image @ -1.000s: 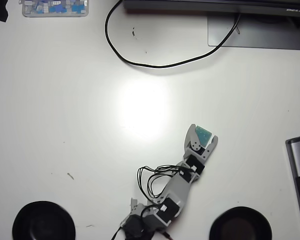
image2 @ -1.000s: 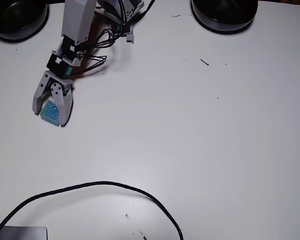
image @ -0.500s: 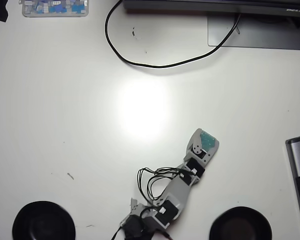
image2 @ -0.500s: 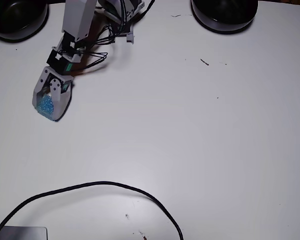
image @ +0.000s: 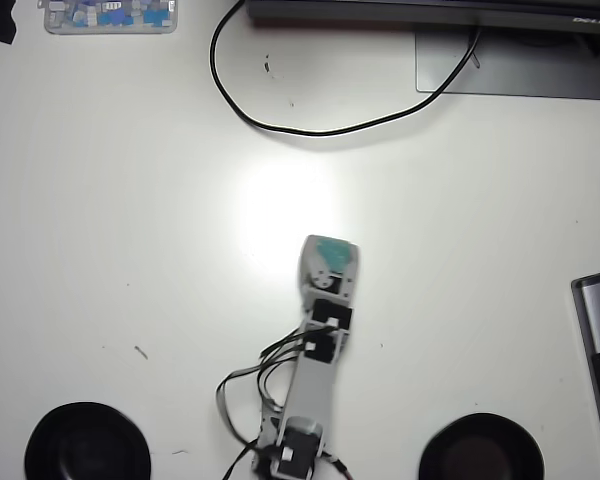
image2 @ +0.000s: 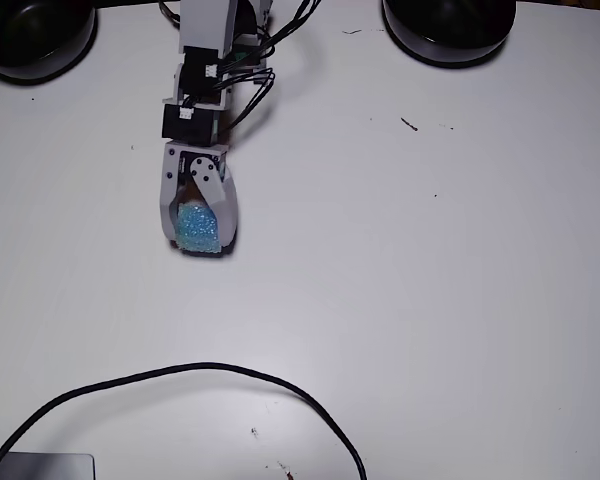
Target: Grab the Blue cube
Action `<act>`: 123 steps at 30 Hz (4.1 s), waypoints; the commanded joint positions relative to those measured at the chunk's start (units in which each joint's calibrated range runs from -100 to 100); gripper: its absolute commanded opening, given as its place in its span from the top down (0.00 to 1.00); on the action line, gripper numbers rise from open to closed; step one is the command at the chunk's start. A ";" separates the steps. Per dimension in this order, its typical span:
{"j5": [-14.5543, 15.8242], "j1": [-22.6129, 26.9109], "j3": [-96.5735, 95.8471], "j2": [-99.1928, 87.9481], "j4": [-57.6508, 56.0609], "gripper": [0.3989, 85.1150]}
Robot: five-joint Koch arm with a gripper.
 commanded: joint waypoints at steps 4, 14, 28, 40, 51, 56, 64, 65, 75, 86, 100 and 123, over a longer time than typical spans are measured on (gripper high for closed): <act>1.07 5.96 -2.81 -6.23 0.76 0.92; 2.74 17.05 -5.28 -20.42 -4.85 0.96; 2.88 27.99 -3.54 -28.55 -8.86 0.96; 2.69 36.97 4.05 -28.29 -11.18 0.96; 2.78 47.13 7.25 -33.71 -15.83 0.96; 2.78 50.65 10.27 -34.49 -19.76 0.96; 2.78 57.78 12.83 -31.39 -21.12 0.96; 2.83 58.75 14.02 -29.71 -21.20 0.96; 2.83 61.44 19.50 -19.26 -21.04 0.96; 2.83 61.83 19.50 -13.71 -19.44 0.96; 2.98 61.93 21.33 -13.97 -19.68 0.44; 7.13 43.22 24.63 -31.90 -31.37 0.46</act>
